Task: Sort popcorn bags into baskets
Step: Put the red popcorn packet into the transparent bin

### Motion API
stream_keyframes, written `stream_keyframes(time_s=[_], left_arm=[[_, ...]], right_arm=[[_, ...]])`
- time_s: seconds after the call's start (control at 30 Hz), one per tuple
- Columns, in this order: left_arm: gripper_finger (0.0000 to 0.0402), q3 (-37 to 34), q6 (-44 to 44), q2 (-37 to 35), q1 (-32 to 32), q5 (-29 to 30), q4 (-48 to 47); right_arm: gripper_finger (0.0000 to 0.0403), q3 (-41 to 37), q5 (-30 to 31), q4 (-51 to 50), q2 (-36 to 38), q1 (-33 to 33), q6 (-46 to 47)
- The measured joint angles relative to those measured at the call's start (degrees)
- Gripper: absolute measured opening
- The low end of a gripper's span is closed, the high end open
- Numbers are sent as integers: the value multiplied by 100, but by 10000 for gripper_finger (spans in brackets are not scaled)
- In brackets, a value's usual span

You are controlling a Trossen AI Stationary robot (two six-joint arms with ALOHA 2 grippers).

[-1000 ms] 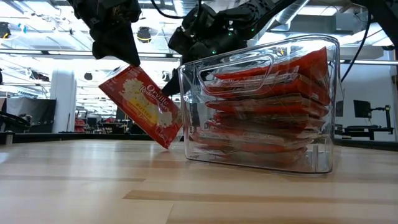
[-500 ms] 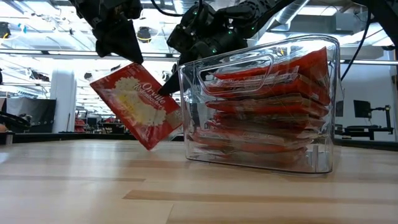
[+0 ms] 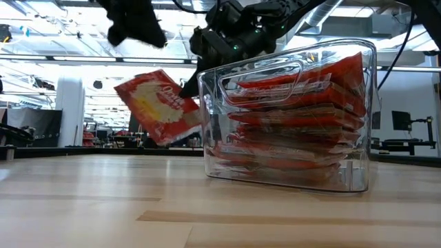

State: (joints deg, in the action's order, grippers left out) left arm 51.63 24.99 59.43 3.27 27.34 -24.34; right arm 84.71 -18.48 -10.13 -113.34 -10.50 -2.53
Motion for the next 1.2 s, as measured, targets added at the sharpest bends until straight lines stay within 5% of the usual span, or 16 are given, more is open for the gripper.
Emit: stream_keyframes(time_s=[0.27, 0.47, 0.8, 1.2], left_arm=[[195, 665, 174, -625, 0, 368, -384], [260, 740, 2097, -933, -4, 1434, -1397], [268, 735, 1768, -875, 0, 1357, -464], [267, 718, 824, -371, 4, 192, 1076]], right_arm=[[4, 0, 488, -164, 666, -285, 1033], [3, 0, 812, -201, 1652, -344, 1110], [5, 4, 1105, -309, 2463, -21, 1111], [10, -2, 1072, -31, 2550, 241, 1303]])
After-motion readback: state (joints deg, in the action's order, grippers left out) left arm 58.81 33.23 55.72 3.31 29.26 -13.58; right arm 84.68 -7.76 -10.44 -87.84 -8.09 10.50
